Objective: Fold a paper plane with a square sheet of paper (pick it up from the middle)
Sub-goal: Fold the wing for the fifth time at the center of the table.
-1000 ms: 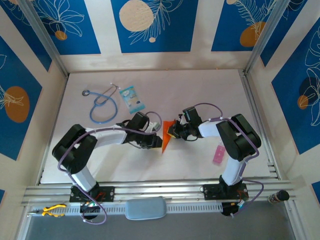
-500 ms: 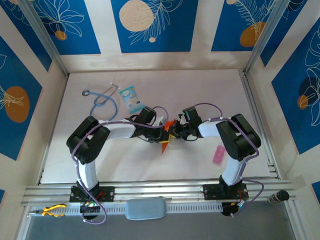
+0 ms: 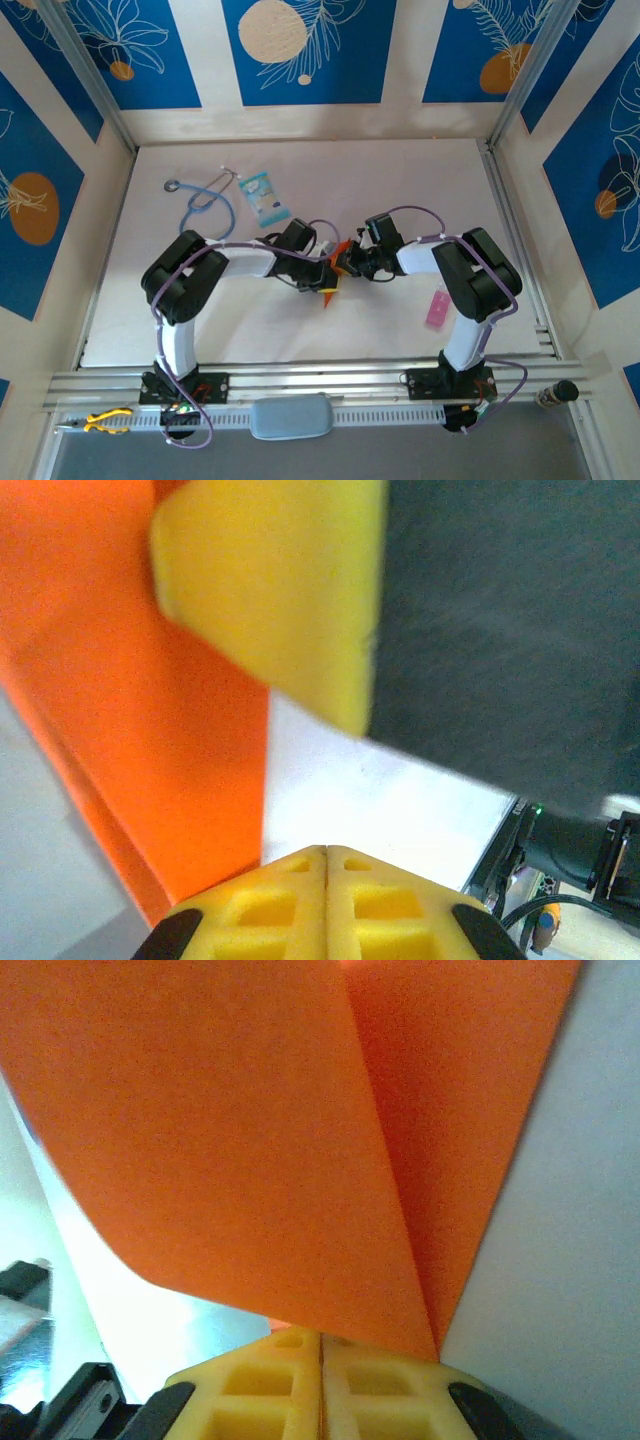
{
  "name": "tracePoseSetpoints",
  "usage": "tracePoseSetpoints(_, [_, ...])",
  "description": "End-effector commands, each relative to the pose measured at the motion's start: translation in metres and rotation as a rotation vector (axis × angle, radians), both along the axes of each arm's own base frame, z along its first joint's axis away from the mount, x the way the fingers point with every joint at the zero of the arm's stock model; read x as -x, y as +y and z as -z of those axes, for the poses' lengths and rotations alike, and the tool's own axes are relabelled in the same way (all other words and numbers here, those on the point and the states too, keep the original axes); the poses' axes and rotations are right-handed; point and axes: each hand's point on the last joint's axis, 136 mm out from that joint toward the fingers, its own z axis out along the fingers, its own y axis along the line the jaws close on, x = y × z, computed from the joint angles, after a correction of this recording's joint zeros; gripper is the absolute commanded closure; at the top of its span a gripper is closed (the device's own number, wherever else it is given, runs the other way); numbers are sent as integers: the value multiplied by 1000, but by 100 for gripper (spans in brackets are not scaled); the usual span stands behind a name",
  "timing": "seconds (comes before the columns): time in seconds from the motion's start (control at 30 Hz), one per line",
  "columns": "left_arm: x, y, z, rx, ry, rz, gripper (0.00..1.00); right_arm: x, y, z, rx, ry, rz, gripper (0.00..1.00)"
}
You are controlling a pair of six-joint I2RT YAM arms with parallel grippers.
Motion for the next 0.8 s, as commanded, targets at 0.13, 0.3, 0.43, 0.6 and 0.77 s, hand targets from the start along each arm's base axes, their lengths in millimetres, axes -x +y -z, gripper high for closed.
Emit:
tracePoseSetpoints(0.13, [29, 21, 25, -86, 44, 36, 92, 21, -14, 36, 110, 112, 8, 92])
tracePoseSetpoints(0.3, [39, 32, 29, -111, 55, 44, 92, 22, -15, 37, 115, 118, 8, 92])
tracePoseSetpoints(0.43, [45, 35, 27, -104, 60, 48, 92, 22, -16, 36, 120, 116, 7, 92])
tracePoseSetpoints(0.6, [55, 40, 23, -105, 71, 80, 92, 20, -16, 35, 119, 113, 6, 92])
tracePoseSetpoints(0.77, [65, 47, 24, -111, 80, 111, 91, 20, -16, 34, 120, 113, 9, 92])
